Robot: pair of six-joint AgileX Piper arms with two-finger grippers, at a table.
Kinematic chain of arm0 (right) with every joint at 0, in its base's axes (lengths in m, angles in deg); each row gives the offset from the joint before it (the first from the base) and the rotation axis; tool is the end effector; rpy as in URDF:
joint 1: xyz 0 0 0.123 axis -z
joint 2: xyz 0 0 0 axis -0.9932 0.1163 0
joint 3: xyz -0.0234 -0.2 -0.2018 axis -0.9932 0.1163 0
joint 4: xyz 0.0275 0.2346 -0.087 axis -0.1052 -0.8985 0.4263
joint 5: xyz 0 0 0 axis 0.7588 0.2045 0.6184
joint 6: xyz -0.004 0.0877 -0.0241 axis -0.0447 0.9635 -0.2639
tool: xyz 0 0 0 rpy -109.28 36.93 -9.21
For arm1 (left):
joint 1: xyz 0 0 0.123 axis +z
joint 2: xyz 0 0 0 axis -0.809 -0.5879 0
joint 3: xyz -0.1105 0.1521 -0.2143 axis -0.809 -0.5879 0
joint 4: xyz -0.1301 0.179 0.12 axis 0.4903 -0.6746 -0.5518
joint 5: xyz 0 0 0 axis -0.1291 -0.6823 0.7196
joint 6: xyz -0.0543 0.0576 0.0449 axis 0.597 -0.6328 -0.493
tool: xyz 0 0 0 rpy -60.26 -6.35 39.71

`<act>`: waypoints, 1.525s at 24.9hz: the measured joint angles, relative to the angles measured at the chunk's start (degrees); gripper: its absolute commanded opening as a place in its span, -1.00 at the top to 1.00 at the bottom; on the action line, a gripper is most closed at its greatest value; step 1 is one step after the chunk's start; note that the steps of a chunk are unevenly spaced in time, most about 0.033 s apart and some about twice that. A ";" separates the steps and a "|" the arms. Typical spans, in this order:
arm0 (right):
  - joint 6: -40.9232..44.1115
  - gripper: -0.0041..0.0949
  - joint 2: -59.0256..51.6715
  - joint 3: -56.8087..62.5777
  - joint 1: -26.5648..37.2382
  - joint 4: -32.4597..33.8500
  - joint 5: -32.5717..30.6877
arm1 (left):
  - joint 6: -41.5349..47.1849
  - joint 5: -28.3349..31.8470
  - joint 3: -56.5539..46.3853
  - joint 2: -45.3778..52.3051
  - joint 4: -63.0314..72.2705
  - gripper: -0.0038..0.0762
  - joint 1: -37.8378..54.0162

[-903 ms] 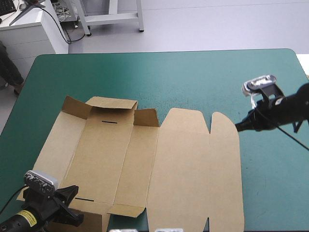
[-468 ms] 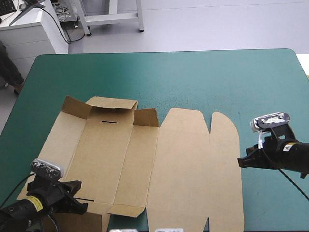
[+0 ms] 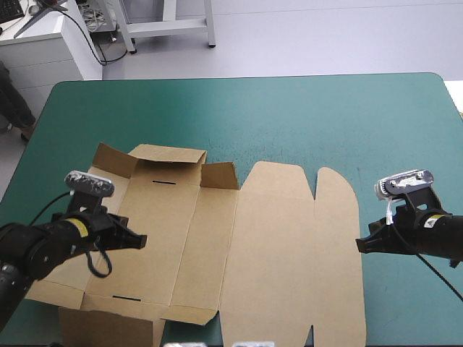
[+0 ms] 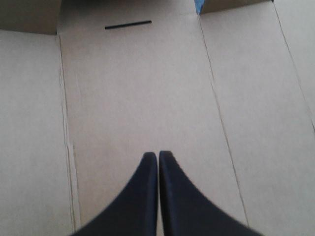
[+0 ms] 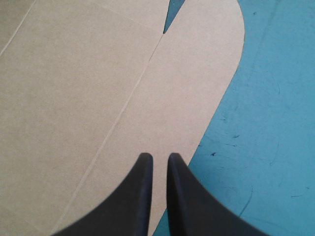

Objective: Fold the box

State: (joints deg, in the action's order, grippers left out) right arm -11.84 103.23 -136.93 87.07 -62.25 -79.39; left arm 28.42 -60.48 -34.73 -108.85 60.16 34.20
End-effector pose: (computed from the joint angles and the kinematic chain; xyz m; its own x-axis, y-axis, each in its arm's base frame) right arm 0.1438 0.0179 0.3514 -0.7743 -0.2041 -0.5990 -0.3208 0.9425 0.0936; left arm 0.1555 -0.0567 0.3351 -0.7332 0.2297 -0.6400 0.3197 0.9472 -0.0263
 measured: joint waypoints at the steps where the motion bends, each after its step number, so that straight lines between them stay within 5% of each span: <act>1: -0.05 0.74 0.00 0.00 0.00 0.00 -0.18 | 0.15 0.64 1.41 -2.09 0.01 0.92 0.83; 8: -0.04 0.74 0.00 0.00 0.00 0.00 -0.41 | -8.87 0.53 11.79 -13.25 9.54 0.92 16.60; 20: -0.16 0.74 0.00 0.00 0.00 0.00 -0.35 | -32.09 -11.27 16.84 -21.09 30.16 0.92 53.92; 30: -0.17 0.74 0.00 0.00 0.00 -0.05 0.24 | -37.33 -15.13 16.84 -22.83 30.41 0.88 62.33; 32: -0.17 0.74 0.00 0.00 0.00 -0.05 0.24 | -37.67 -15.37 16.84 -22.83 30.41 0.61 62.33; 35: -0.17 0.74 0.00 0.00 0.00 -0.05 0.24 | -37.86 -16.90 16.86 -23.18 30.41 -0.46 62.33; 38: -0.17 0.74 0.00 0.00 0.00 -0.05 0.29 | -37.92 -17.34 16.86 -24.72 30.50 -0.78 62.33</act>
State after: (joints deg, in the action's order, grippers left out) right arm -12.02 103.23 -136.93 87.07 -62.30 -79.10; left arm -9.50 -77.82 -17.87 -133.58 90.66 96.53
